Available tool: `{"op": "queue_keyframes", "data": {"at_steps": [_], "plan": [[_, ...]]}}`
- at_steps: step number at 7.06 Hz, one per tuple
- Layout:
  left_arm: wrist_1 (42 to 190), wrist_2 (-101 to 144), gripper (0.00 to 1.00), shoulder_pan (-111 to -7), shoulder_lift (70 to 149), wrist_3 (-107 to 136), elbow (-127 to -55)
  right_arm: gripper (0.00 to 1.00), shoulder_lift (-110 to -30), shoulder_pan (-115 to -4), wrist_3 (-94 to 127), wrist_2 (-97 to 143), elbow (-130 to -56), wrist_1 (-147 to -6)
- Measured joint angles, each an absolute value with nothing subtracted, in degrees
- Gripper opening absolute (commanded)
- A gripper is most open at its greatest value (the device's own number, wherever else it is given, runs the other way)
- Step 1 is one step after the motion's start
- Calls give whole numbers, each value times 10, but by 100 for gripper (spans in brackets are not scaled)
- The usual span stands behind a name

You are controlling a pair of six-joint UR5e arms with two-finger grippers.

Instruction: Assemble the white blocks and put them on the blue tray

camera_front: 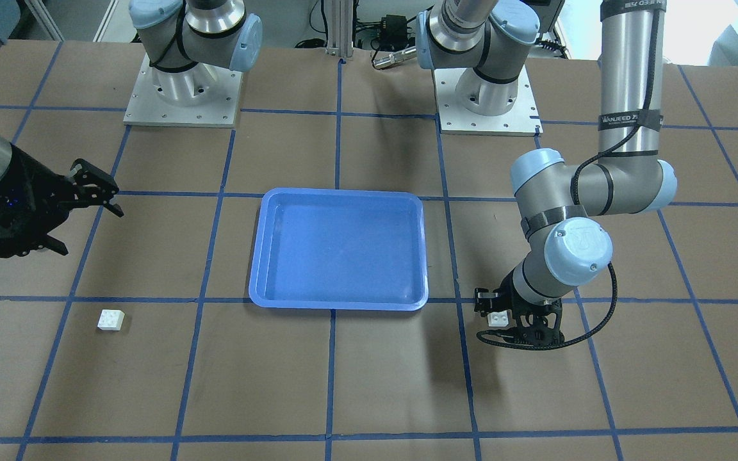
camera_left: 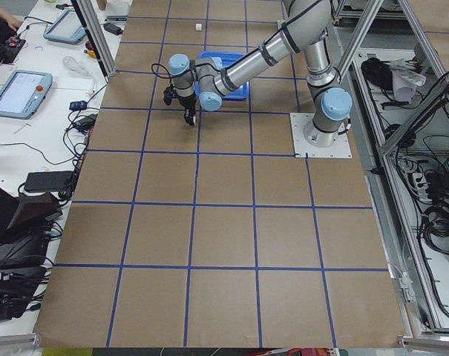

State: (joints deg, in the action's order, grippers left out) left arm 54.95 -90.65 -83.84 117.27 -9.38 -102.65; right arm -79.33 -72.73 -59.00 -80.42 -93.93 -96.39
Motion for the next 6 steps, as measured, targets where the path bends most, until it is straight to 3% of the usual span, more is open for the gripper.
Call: {"op": "queue_keyframes", "data": {"at_steps": [2, 6], "plan": [[548, -905, 23, -838, 1172, -94, -1026, 100, -754, -706, -733, -810, -947, -1030], [565, -879, 22, -864, 1132, -83, -1014, 100, -719, -623, -987, -747, -1020, -1129]]}}
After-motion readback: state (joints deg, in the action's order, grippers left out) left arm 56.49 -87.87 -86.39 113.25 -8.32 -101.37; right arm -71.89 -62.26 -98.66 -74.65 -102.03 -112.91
